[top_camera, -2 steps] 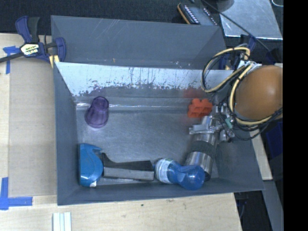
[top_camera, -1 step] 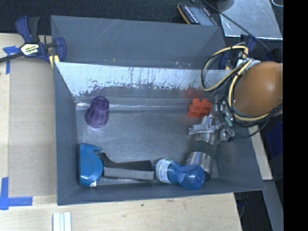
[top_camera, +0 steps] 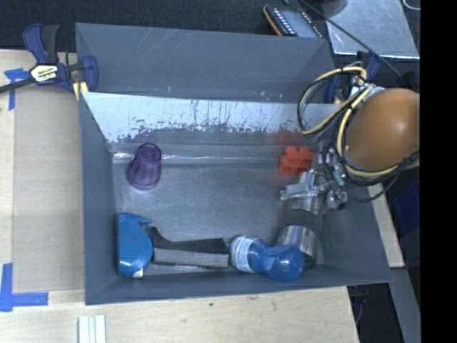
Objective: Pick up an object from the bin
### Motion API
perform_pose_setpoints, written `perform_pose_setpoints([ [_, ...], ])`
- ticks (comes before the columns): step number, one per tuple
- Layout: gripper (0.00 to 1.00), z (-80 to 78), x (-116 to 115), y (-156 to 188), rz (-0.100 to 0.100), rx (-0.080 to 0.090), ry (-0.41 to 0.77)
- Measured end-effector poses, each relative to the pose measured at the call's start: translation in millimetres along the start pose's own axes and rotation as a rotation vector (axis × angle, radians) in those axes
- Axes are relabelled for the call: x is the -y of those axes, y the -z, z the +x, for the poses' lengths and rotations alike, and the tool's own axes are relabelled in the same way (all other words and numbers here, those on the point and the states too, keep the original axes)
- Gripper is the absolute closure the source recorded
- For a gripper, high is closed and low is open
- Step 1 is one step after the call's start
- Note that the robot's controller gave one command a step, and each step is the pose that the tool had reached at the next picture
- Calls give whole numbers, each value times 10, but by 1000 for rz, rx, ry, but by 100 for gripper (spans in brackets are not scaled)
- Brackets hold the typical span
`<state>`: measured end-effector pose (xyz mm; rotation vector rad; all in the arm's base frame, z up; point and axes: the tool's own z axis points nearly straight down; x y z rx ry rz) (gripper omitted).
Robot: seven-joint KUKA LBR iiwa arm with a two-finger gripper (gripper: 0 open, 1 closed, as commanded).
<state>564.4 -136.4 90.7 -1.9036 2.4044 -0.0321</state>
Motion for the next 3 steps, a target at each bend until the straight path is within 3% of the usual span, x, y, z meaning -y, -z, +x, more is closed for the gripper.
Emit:
perform_pose_setpoints([
  [1,100,8,-40,62,18,6,4],
  [2,100,31,-60,249,38,-2,7],
  [3,100,35,-29,477,38,-6,4],
])
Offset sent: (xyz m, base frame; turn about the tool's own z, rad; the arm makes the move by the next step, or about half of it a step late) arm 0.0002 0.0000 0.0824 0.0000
